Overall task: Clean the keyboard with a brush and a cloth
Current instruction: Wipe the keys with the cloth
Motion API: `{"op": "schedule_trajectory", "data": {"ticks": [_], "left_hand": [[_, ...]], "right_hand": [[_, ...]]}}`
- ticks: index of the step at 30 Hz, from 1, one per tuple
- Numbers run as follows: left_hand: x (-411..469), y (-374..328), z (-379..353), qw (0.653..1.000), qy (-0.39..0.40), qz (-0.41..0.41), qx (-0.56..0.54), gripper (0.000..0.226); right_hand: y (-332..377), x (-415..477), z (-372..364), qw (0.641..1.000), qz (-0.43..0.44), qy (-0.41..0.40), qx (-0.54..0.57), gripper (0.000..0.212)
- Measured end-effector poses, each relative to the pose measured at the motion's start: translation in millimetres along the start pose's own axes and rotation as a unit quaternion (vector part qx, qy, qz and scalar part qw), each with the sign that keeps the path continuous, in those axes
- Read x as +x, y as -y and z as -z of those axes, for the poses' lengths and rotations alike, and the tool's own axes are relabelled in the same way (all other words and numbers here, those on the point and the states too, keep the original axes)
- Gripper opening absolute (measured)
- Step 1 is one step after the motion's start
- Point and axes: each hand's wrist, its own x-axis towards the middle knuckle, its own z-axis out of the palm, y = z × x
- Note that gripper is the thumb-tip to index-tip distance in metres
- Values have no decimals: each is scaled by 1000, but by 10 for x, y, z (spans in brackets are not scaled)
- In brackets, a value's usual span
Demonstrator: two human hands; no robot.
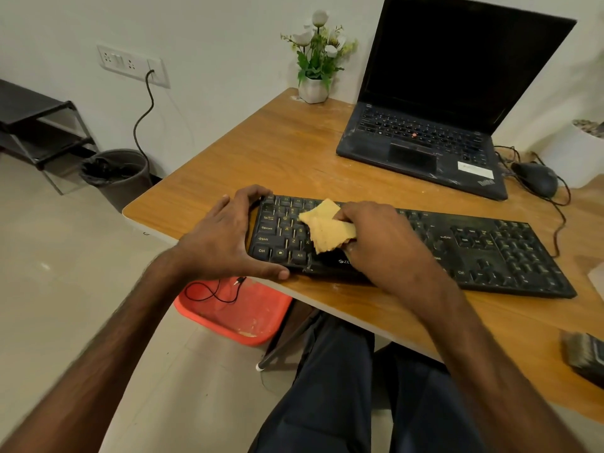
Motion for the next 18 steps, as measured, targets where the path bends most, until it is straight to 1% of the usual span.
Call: {"op": "schedule_trajectory", "data": {"ticks": [2, 4, 5, 7, 8, 9, 10, 11, 12, 13, 15, 16, 18], "left_hand": [[1, -3, -3, 1000, -4, 0, 1, 135], [-2, 1, 2, 1000, -4, 0, 2, 136], [-2, 0, 4, 1000, -4, -1, 3, 136], [-2, -2, 3, 1000, -5, -5, 7, 136], [-4, 3, 4, 1000, -4, -6, 7, 136], [-6, 7, 5, 1000, -2, -7, 5, 135], [-6, 9, 6, 1000, 0, -6, 3, 135], [-6, 10, 4, 1000, 2, -4, 2, 136], [-7, 13, 1, 1000, 2, -2, 1, 137], [-5, 16, -1, 1000, 1, -2, 1, 137], [-2, 14, -6, 1000, -1, -3, -2, 137], [-2, 11, -9, 1000, -3, -3, -3, 136], [-2, 3, -10, 1000, -8, -1, -2, 134]], "right_hand": [[74, -7, 3, 998, 7, -2, -60, 45], [94, 28, 68, 998, 5, 16, -61, 39], [75, 62, 112, 999, -3, 34, -28, 35], [-3, 113, 221, 994, -21, 70, 79, 26], [-50, 126, 279, 990, -30, 64, 121, 24], [-103, 139, 329, 988, -41, 29, 146, 24], [-164, 147, 356, 987, -53, -26, 149, 26], [-222, 152, 365, 985, -67, -80, 134, 29], [-263, 149, 355, 985, -83, -111, 105, 31], [-283, 151, 320, 986, -97, -115, 67, 31], [-274, 157, 191, 990, -116, -74, -7, 29], [-233, 157, 130, 991, -121, -57, -23, 26], [-76, 185, 49, 992, -115, -49, -7, 17]]}}
